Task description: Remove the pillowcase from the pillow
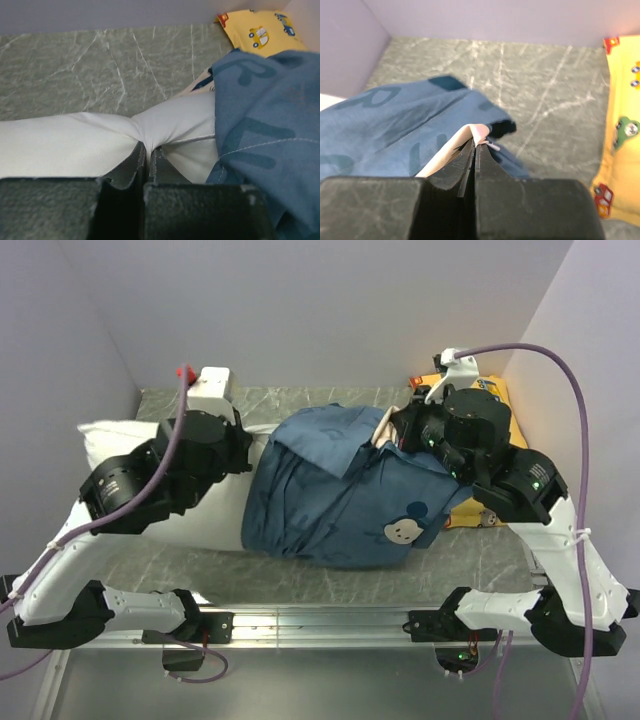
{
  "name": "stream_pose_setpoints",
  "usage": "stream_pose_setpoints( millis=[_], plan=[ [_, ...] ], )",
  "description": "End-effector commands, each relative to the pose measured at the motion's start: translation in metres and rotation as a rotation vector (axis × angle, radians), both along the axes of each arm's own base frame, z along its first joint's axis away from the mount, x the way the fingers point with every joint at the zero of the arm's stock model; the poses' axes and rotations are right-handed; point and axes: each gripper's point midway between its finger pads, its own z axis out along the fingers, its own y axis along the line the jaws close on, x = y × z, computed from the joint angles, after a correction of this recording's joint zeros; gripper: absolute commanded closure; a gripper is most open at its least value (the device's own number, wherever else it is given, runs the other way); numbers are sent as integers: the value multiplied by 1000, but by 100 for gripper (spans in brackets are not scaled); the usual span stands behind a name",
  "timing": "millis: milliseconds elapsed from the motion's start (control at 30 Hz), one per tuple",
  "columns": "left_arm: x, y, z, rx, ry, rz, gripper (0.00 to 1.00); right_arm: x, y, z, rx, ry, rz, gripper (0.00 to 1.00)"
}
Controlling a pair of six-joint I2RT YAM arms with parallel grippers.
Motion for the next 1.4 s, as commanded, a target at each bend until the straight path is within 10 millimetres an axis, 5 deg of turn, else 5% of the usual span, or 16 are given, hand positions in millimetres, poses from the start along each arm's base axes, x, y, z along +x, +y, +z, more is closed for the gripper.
stream_pose_setpoints(
  millis=[0,100,133,200,300,367,433,533,667,767,933,1100,1167,1233,1267,1367],
  plan=[
    [15,-10,35,-81,-73,16,100,35,27,-29,-28,31,31,100],
    [42,-25,14,-113,-30,0,100,62,58,-106,-90,164,69,100],
    [59,-12,-12,-106,14,40,100,65,64,-145,-127,230,81,100],
    [77,-10,-27,-171,22,43,100,78,92,-195,-135,302,141,100],
    [99,9,-109,-141,158,102,100,91,110,-271,-207,433,150,98],
    [105,25,-151,-124,224,163,100,100,112,-283,-231,454,120,79],
    [116,38,-168,-148,238,202,100,108,111,-266,-219,409,93,49],
    [124,60,-201,-169,295,265,100,121,100,-208,-194,294,23,30],
    [131,66,-226,-255,345,278,100,105,82,-130,-80,173,-15,25],
    [135,66,-240,-358,379,281,100,75,88,-108,-27,129,26,23],
    [137,72,-259,-440,413,330,100,19,121,-128,11,154,121,21],
    [143,72,-263,-478,421,358,100,-37,199,-152,-6,181,255,20],
    [143,73,-267,-467,432,364,100,-43,223,-177,-70,215,259,19],
    [145,76,-270,-463,437,376,100,-50,246,-177,-65,215,285,16],
    [146,77,-272,-463,441,376,100,-48,258,-197,-95,240,289,16],
    [148,81,-280,-448,448,379,100,-42,274,-224,-154,273,277,16]
  ],
)
